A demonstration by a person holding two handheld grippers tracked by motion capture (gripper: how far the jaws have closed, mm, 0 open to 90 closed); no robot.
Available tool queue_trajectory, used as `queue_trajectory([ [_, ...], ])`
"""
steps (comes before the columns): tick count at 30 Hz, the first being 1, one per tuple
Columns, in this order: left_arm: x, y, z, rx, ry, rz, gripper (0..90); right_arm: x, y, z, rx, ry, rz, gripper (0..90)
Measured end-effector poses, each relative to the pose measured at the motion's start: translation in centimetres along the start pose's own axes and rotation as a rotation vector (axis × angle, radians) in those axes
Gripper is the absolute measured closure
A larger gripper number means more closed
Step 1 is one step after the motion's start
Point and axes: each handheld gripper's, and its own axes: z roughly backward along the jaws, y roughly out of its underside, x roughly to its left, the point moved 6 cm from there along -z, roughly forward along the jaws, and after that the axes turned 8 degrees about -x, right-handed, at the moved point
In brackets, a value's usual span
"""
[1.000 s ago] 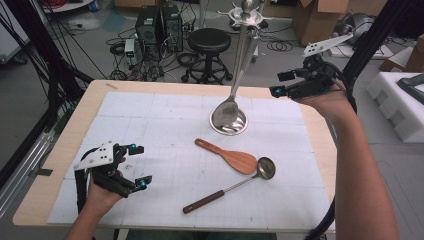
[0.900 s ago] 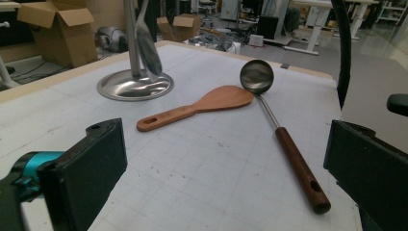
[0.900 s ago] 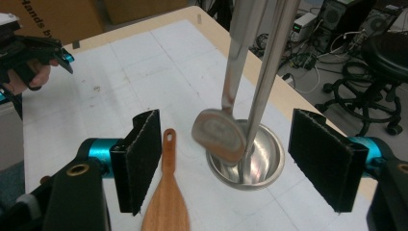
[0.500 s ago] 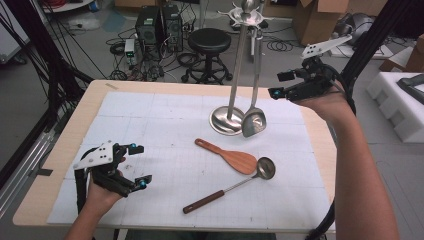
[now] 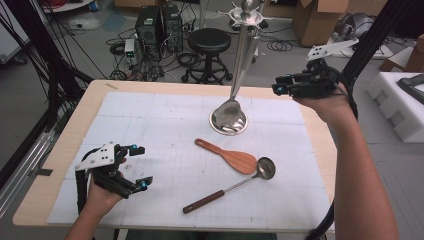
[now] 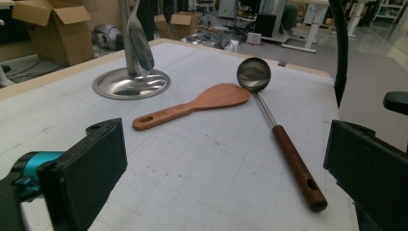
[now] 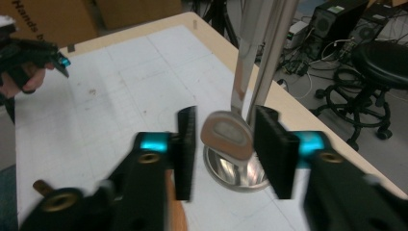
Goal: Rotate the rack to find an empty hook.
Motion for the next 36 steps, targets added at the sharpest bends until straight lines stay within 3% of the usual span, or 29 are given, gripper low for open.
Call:
queue_trajectory([
  [4,0.1,0.1,-0.1,0.003,0.001,0.003,1.7,-0.1,-0.1,0.1,0.005,0.025,0.017,74.2],
  [8,-0.1,0.2,-0.2,0.013,0.003,-0.003,1.7,-0.7,-0.5,0.2,0.000,0.058,0.012,89.6],
  [11,-0.1,0.1,-0.1,0.009,0.004,-0.002,1.7,-1.0,-1.4,0.3,-0.023,0.071,0.002,89.6],
  [16,-0.3,0.2,-0.1,0.013,0.005,-0.001,1.7,-1.5,-4.4,0.1,-0.084,0.097,-0.015,89.6],
  [17,-0.3,0.2,-0.2,0.014,0.006,-0.001,1.7,-1.6,-5.0,0.0,-0.080,0.117,-0.012,89.6],
  [19,-0.3,0.2,-0.2,0.018,0.004,-0.004,1.7,-1.5,-6.2,-0.4,-0.072,0.108,-0.015,89.6],
  [22,-0.3,0.3,-0.2,0.022,0.007,-0.011,1.7,-1.4,-7.6,-1.1,-0.011,0.136,0.007,89.6],
  [25,-0.4,0.4,-0.3,0.025,0.010,-0.009,1.7,-1.4,-8.9,-1.5,0.009,0.151,0.016,89.7],
  [30,-0.4,0.3,-0.2,0.024,0.011,-0.007,1.7,-1.5,-10.7,-2.1,-0.002,0.172,0.032,89.7],
  [36,-0.4,0.3,-0.2,0.021,0.012,-0.007,1.7,-1.8,-11.6,-2.3,-0.004,0.192,0.034,89.6],
])
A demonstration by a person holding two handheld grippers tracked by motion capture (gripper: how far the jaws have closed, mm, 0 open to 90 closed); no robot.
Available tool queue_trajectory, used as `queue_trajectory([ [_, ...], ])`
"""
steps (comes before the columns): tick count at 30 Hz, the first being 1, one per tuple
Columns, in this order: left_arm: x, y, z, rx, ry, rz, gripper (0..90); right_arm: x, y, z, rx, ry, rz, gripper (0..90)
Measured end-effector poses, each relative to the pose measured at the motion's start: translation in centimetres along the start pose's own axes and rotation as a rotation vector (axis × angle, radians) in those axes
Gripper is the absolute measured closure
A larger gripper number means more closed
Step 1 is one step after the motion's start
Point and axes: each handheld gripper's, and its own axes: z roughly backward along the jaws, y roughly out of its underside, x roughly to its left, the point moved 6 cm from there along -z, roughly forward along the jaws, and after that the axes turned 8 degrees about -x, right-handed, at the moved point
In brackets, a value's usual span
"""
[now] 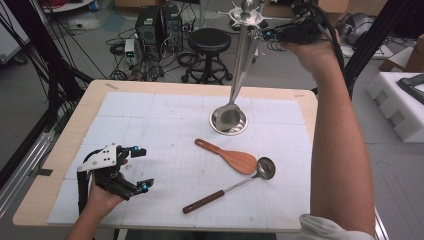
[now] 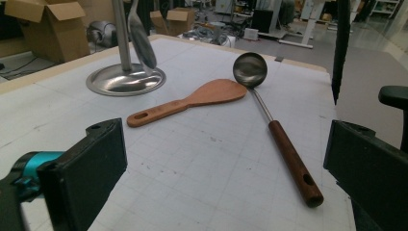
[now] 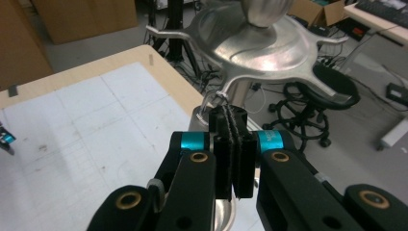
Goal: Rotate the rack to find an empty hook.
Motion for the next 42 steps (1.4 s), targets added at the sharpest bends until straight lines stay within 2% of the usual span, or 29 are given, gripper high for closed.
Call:
queue_trajectory([
  [4,0.0,0.0,-0.1,-0.002,0.001,0.007,1.7,-0.1,-0.4,0.1,-0.029,-0.004,-0.006,89.7],
  [8,0.0,0.0,-0.1,-0.003,0.002,0.006,1.7,0.0,-0.4,0.1,-0.022,-0.004,-0.008,89.8],
  [13,0.1,0.2,-0.2,0.008,0.000,0.000,1.7,0.2,-0.4,0.2,-0.042,-0.008,-0.010,89.8],
  [19,0.1,0.1,-0.2,0.003,0.000,0.002,1.7,0.4,-0.5,0.1,-0.044,0.003,0.000,89.8],
  [42,0.1,0.3,-0.4,0.006,0.005,0.007,1.7,1.9,-1.1,-0.9,-0.042,-0.022,0.028,89.9],
])
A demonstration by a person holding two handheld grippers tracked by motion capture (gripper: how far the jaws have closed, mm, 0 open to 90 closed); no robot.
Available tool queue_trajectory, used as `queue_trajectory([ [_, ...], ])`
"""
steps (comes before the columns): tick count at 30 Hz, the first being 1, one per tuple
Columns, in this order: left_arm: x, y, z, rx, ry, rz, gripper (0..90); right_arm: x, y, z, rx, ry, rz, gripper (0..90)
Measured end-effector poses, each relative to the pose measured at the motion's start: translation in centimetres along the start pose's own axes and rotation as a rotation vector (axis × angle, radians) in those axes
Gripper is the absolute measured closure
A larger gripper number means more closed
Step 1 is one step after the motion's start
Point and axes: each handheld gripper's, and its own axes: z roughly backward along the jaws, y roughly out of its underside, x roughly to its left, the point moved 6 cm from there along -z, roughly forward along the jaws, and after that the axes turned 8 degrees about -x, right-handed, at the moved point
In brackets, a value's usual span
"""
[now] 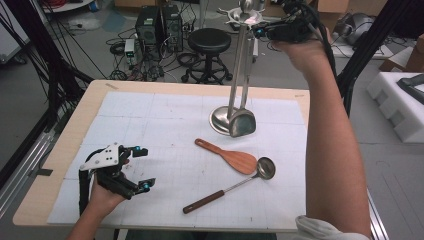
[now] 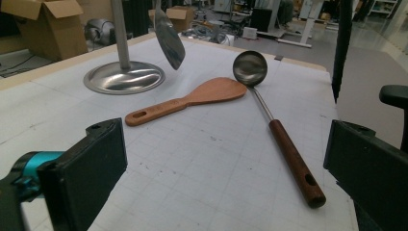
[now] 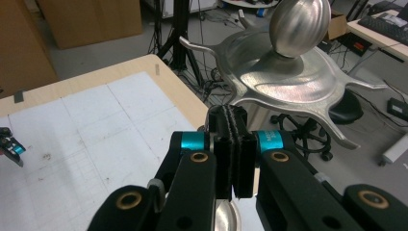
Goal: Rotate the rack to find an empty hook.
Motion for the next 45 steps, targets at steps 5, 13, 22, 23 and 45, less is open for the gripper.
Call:
queue_trajectory([
  [5,0.0,0.0,-0.2,-0.001,0.003,0.001,1.7,0.3,-0.1,-0.1,-0.001,-0.001,0.008,89.9],
  [13,-0.1,0.0,-0.2,-0.004,0.008,0.003,1.7,0.8,-0.4,-0.5,-0.004,-0.009,0.009,89.9],
  [22,-0.1,-0.1,-0.1,-0.005,0.007,0.000,1.7,1.5,-0.9,-1.6,0.001,-0.020,0.020,89.9],
  [23,-0.1,-0.1,-0.2,-0.007,0.007,0.002,1.7,1.6,-1.0,-1.7,0.003,-0.021,0.021,89.9],
  [45,-0.3,-0.2,-0.4,-0.004,0.013,-0.001,1.7,2.5,-1.4,-2.5,-0.002,-0.020,0.028,89.9],
])
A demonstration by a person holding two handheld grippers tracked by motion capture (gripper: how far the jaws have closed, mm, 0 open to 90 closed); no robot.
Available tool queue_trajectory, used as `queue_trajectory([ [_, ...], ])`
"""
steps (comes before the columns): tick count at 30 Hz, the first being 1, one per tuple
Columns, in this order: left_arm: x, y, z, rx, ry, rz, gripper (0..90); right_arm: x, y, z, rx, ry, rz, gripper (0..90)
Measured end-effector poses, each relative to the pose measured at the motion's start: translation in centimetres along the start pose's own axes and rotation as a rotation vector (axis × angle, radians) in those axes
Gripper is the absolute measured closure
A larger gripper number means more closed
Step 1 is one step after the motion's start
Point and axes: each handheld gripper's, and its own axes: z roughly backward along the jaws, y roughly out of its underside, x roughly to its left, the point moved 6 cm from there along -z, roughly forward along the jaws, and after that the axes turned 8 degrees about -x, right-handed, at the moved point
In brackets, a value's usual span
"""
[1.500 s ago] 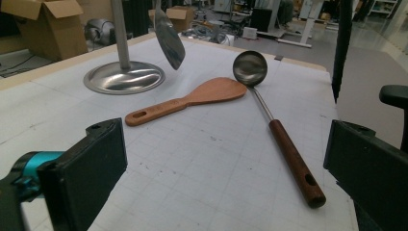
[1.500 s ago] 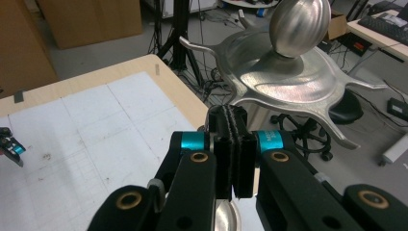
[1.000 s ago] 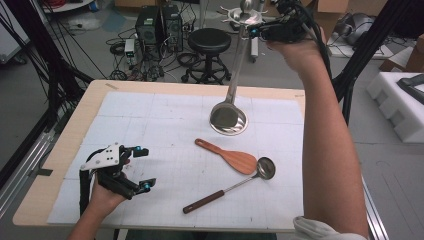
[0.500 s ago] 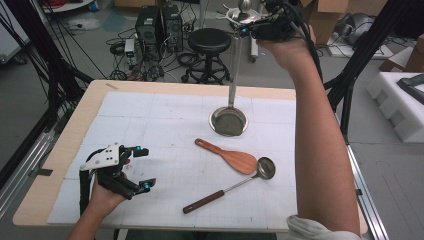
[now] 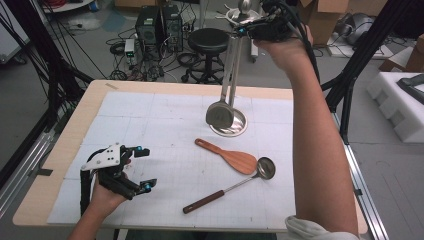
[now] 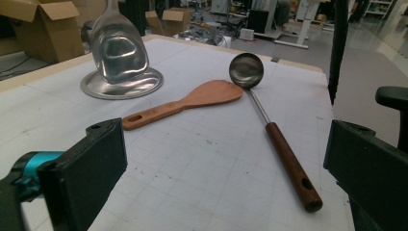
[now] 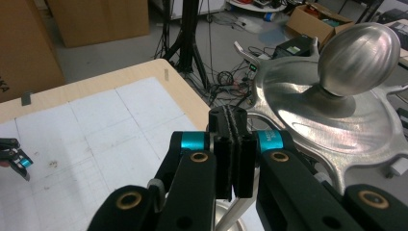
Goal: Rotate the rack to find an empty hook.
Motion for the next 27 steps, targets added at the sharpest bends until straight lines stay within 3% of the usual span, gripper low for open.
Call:
queue_trajectory([
  [27,-0.1,0.0,-0.1,0.000,0.004,-0.001,1.7,1.1,-0.6,-1.2,-0.008,-0.023,0.004,89.9],
])
